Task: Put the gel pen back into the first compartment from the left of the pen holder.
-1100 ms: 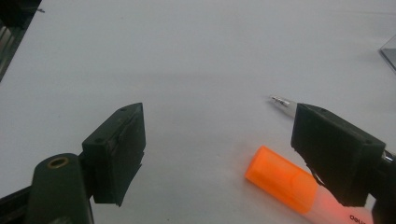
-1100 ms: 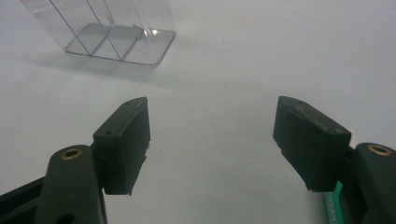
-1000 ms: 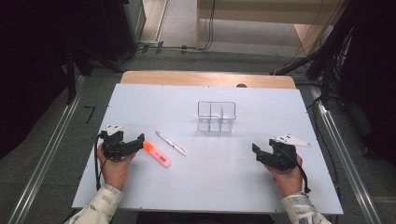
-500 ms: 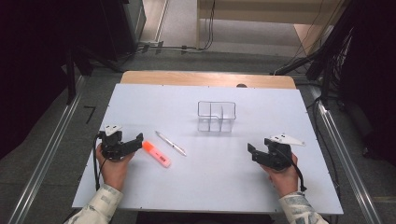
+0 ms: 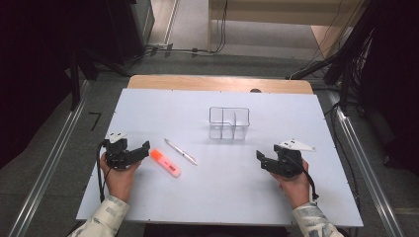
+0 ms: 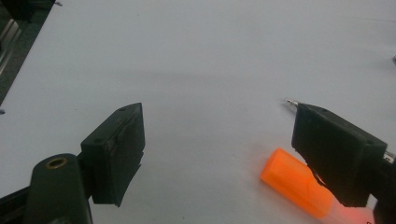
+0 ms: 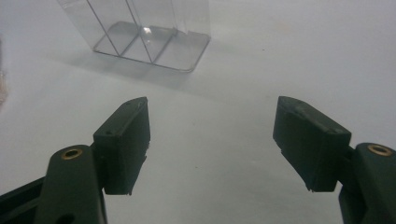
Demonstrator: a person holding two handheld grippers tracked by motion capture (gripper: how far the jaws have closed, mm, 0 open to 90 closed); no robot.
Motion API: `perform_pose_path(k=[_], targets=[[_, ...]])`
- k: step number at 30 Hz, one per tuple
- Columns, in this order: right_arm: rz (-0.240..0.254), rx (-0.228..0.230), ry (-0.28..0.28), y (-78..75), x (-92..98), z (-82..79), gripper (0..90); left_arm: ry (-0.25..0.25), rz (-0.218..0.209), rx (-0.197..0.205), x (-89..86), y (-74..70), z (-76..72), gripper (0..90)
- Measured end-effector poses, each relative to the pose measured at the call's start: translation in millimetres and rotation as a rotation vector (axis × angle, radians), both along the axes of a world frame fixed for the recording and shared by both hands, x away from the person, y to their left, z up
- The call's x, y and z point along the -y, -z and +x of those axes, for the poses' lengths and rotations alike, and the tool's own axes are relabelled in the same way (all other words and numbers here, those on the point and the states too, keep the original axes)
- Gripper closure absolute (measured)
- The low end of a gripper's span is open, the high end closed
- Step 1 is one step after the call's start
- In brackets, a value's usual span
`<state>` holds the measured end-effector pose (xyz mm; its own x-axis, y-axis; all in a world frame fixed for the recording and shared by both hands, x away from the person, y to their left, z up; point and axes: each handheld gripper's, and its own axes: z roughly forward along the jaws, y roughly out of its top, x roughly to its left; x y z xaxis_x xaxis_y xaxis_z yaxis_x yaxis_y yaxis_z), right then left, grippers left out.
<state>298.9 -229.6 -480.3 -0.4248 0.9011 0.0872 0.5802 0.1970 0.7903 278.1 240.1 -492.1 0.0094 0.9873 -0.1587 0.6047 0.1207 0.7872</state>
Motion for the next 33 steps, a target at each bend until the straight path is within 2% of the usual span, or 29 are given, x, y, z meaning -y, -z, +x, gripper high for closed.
perform_pose_path(k=[33], targets=[[-0.02, 0.001, -0.1, 5.6, -50.7, 8.2, 25.8, -0.019, -0.005, -0.002, -3.9, 0.8, 1.8, 17.3]])
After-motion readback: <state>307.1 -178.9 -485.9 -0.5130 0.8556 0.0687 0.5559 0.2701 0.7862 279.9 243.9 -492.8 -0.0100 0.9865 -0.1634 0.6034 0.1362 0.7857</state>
